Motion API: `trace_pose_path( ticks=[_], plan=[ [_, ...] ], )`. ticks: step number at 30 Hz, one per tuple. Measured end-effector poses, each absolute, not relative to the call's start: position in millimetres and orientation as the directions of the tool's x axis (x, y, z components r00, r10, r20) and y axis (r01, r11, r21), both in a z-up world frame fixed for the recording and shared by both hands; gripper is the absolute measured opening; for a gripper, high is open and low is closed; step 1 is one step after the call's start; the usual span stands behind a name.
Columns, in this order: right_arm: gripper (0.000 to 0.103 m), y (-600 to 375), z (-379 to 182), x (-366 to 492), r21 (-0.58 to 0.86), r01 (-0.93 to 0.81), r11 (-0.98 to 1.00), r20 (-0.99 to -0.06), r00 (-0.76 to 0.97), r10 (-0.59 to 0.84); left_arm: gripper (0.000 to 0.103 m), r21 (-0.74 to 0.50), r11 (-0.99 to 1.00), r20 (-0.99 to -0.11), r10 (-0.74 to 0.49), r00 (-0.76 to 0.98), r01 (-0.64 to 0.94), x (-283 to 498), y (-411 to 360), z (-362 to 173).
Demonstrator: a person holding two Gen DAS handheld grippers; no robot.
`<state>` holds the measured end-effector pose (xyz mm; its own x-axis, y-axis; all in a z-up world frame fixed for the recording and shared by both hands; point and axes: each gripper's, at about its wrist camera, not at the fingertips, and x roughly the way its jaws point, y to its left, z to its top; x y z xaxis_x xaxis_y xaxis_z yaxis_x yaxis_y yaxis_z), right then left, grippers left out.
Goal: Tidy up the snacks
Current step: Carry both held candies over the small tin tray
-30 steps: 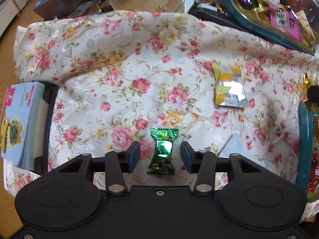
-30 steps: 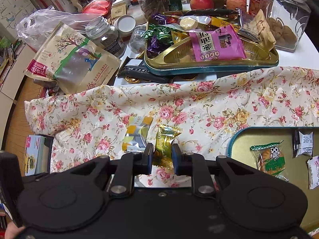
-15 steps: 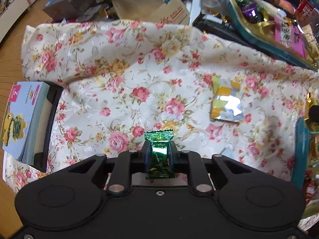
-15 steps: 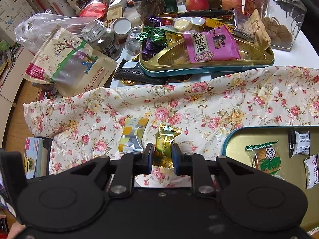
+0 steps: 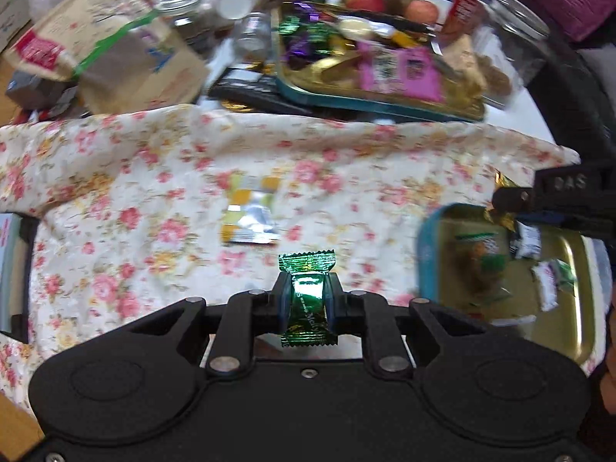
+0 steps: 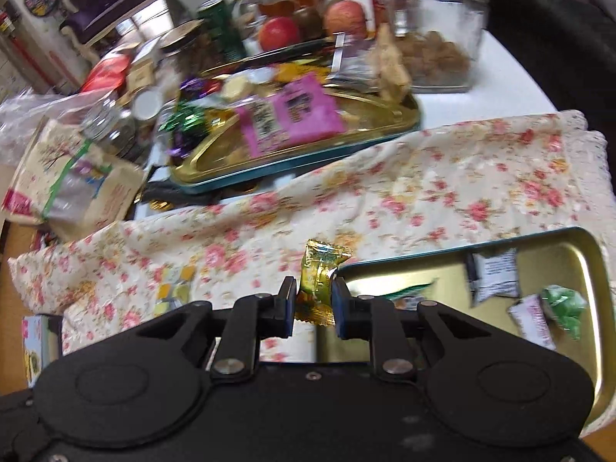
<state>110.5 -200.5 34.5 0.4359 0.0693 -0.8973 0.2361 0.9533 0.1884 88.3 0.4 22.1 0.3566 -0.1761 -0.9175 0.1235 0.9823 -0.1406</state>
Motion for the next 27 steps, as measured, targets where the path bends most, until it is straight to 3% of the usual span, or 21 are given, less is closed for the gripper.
trace_pose_path(
  ticks=[7, 15, 27],
  plan=[
    [0.021, -263, 34, 94, 0.156, 0.375, 0.914, -0.900, 0.434, -0.025, 0.024, -0.238, 0.941, -0.911, -0.302, 0.279, 0.243, 69, -51, 28],
    [0.021, -295, 34, 81, 0.153, 0.430, 0.890, -0.901, 0.431, -0.053, 0.024, -0.285, 0.913, -0.893, -0.364, 0.264, 0.293, 58, -92, 40],
    [0.021, -306, 40, 72, 0.152, 0.452, 0.879, -0.892, 0.446, -0.075, 0.024, -0.244, 0.913, -0.883, -0.348, 0.314, 0.327, 55, -113, 47]
  ],
)
